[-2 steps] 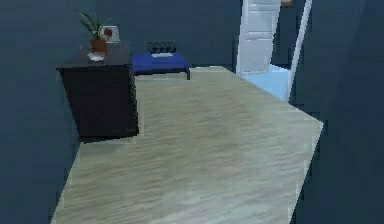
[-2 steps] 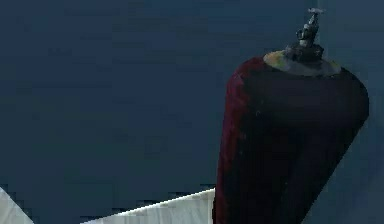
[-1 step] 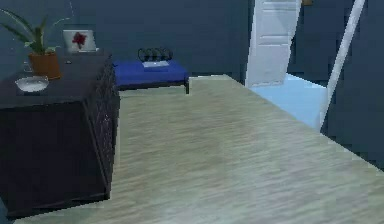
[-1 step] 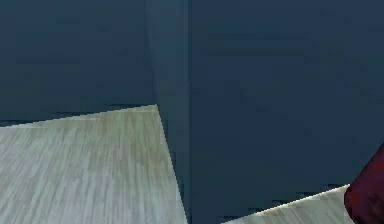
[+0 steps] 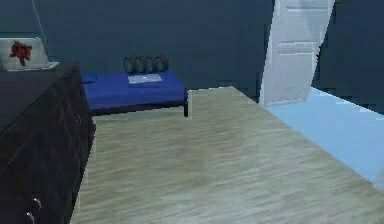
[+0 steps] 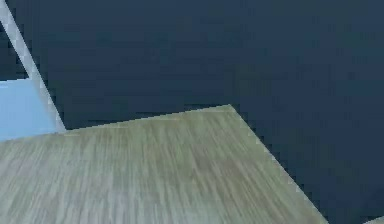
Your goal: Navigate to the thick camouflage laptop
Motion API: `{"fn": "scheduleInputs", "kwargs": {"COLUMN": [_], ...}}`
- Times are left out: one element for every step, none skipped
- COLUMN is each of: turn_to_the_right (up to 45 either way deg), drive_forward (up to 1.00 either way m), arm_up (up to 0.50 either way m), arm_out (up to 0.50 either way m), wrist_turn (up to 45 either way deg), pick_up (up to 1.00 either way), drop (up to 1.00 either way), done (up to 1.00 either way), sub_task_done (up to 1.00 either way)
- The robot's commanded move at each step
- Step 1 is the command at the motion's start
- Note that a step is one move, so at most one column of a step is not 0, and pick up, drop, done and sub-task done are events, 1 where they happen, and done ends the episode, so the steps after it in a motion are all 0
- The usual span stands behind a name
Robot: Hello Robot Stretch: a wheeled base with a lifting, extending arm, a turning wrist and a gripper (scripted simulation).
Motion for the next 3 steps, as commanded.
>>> {"fn": "scheduleInputs", "kwargs": {"turn_to_the_right": [0.0,-15.0,0.0], "drive_forward": [0.05,0.0,1.0], "arm_up": [0.0,0.0,0.0], "arm_out": [0.0,0.0,0.0], "wrist_turn": [0.0,0.0,0.0], "pick_up": [0.0,0.0,0.0], "drop": [0.0,0.0,0.0], "done": [0.0,0.0,0.0], "sub_task_done": [0.0,0.0,0.0]}}
